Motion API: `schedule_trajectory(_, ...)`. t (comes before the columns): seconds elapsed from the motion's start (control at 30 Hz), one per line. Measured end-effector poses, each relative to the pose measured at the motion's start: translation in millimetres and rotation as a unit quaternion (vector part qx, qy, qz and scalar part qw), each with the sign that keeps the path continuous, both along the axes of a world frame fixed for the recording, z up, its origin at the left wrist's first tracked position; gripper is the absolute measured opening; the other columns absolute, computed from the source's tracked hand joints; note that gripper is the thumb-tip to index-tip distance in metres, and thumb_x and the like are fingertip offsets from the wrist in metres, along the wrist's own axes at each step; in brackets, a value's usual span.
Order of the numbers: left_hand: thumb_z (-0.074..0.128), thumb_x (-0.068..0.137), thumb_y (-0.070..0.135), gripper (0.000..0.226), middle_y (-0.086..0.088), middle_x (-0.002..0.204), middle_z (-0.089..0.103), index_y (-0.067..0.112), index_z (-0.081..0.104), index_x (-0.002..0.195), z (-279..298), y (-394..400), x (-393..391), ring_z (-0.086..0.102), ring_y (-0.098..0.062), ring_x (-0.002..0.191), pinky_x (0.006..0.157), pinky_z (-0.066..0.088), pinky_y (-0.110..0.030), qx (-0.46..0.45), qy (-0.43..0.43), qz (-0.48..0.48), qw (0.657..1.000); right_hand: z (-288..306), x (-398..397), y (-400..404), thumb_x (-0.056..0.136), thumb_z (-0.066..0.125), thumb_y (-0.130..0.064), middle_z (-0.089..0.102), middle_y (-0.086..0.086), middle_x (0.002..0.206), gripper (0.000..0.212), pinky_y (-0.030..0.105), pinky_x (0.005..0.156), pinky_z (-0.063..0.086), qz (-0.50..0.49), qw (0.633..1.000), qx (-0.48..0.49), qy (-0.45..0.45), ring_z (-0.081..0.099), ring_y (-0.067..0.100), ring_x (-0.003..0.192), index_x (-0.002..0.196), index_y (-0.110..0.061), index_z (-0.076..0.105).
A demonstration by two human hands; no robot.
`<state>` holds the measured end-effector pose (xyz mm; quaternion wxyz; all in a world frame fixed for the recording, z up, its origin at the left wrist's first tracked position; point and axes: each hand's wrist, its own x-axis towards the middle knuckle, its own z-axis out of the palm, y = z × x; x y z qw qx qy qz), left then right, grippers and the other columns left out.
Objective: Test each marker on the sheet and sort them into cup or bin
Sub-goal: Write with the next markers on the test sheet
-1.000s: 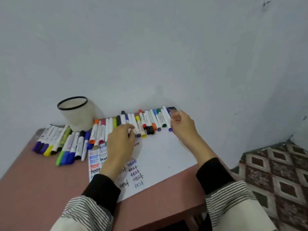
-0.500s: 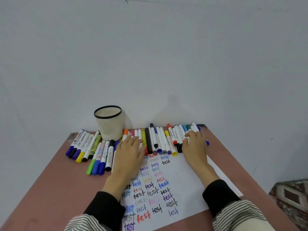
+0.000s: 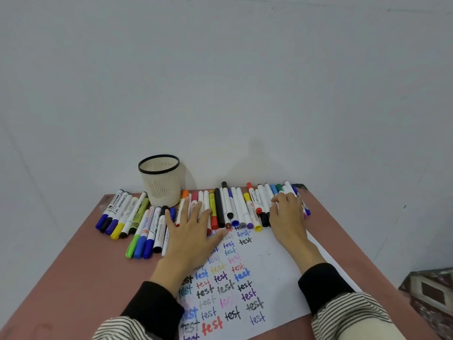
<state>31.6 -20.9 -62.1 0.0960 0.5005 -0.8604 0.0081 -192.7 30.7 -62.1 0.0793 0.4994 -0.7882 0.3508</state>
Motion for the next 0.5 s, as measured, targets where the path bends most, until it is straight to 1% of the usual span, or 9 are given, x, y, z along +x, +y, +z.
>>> schedule_trajectory(0.07, 0.013, 0.083, 0.078, 0.081, 0.005, 0.163, 0.006, 0.032, 0.022, 0.150, 2, 1, 0, -0.013, -0.019, 0.149, 0.111, -0.013, -0.060, 0.005, 0.013, -0.004, 1.000, 0, 0, 0, 0.101, 0.041, -0.013, 0.054, 0.010, 0.118, 0.022, 0.030, 0.089, 0.040, -0.001, 1.000, -0.001, -0.001, 0.043, 0.022, 0.111, 0.115, -0.006, 0.057)
schedule_trajectory(0.13, 0.018, 0.086, 0.075, 0.074, 0.005, 0.160, 0.018, 0.032, 0.031, 0.146, 5, 1, 0, 0.001, -0.017, 0.149, 0.115, -0.003, -0.056, -0.014, 0.063, 0.010, 0.998, 0, 0, 0, 0.101, 0.041, -0.013, 0.054, 0.010, 0.118, 0.022, 0.030, 0.089, 0.039, -0.001, 1.000, -0.002, 0.000, 0.043, 0.022, 0.112, 0.115, -0.007, 0.057)
schedule_trajectory(0.17, 0.021, 0.090, 0.070, 0.068, 0.004, 0.156, 0.028, 0.030, 0.038, 0.142, 7, 0, 2, 0.014, -0.017, 0.147, 0.117, 0.006, -0.053, -0.035, 0.105, 0.030, 0.993, 0, 1, 0, 0.101, 0.041, -0.013, 0.054, 0.010, 0.118, 0.022, 0.030, 0.089, 0.039, 0.000, 1.000, -0.003, 0.000, 0.042, 0.021, 0.112, 0.115, -0.007, 0.057)
schedule_trajectory(0.2, 0.024, 0.093, 0.064, 0.061, 0.002, 0.149, 0.039, 0.027, 0.044, 0.137, 9, -2, 3, 0.028, -0.019, 0.141, 0.115, 0.018, -0.049, -0.060, 0.148, 0.059, 0.985, 0, 1, 0, 0.101, 0.041, -0.013, 0.054, 0.010, 0.117, 0.022, 0.030, 0.090, 0.040, 0.003, 1.000, -0.007, -0.001, 0.042, 0.021, 0.111, 0.114, -0.007, 0.057)
schedule_trajectory(0.23, 0.028, 0.096, 0.058, 0.055, -0.001, 0.140, 0.047, 0.023, 0.049, 0.133, 11, -5, 7, 0.039, -0.021, 0.131, 0.109, 0.028, -0.045, -0.084, 0.175, 0.092, 0.977, 1, 3, 0, 0.101, 0.041, -0.013, 0.054, 0.010, 0.117, 0.022, 0.031, 0.089, 0.040, 0.008, 1.000, -0.012, -0.006, 0.042, 0.021, 0.110, 0.114, -0.007, 0.057)
schedule_trajectory(0.27, 0.032, 0.097, 0.054, 0.051, -0.004, 0.132, 0.052, 0.019, 0.052, 0.129, 11, -8, 10, 0.045, -0.024, 0.122, 0.103, 0.035, -0.043, -0.098, 0.180, 0.126, 0.971, 1, 4, 1, 0.101, 0.041, -0.013, 0.054, 0.009, 0.116, 0.022, 0.031, 0.089, 0.041, 0.014, 1.000, -0.016, -0.009, 0.042, 0.020, 0.109, 0.114, -0.007, 0.057)
schedule_trajectory(0.33, 0.039, 0.096, 0.052, 0.048, -0.006, 0.122, 0.055, 0.016, 0.056, 0.122, 9, -14, 17, 0.047, -0.026, 0.114, 0.095, 0.038, -0.042, -0.091, 0.152, 0.176, 0.968, 2, 8, 1, 0.101, 0.041, -0.013, 0.054, 0.010, 0.116, 0.021, 0.031, 0.088, 0.042, 0.030, 0.999, -0.021, -0.008, 0.043, 0.020, 0.108, 0.114, -0.007, 0.057)
schedule_trajectory(0.43, 0.045, 0.093, 0.052, 0.045, -0.004, 0.119, 0.057, 0.017, 0.059, 0.115, 7, -19, 20, 0.046, -0.026, 0.115, 0.096, 0.037, -0.043, -0.054, 0.140, 0.203, 0.968, 2, 10, 2, 0.101, 0.042, -0.015, 0.054, 0.010, 0.117, 0.021, 0.032, 0.088, 0.044, 0.041, 0.999, -0.022, -0.003, 0.043, 0.020, 0.106, 0.113, -0.007, 0.057)
schedule_trajectory(0.5, 0.047, 0.093, 0.048, 0.039, -0.004, 0.118, 0.058, 0.017, 0.061, 0.112, 6, -19, 18, 0.046, -0.026, 0.114, 0.095, 0.036, -0.043, -0.058, 0.152, 0.206, 0.965, 2, 10, 3, 0.101, 0.042, -0.015, 0.054, 0.010, 0.118, 0.021, 0.031, 0.089, 0.043, 0.041, 0.999, -0.023, -0.007, 0.043, 0.020, 0.107, 0.114, -0.007, 0.057)
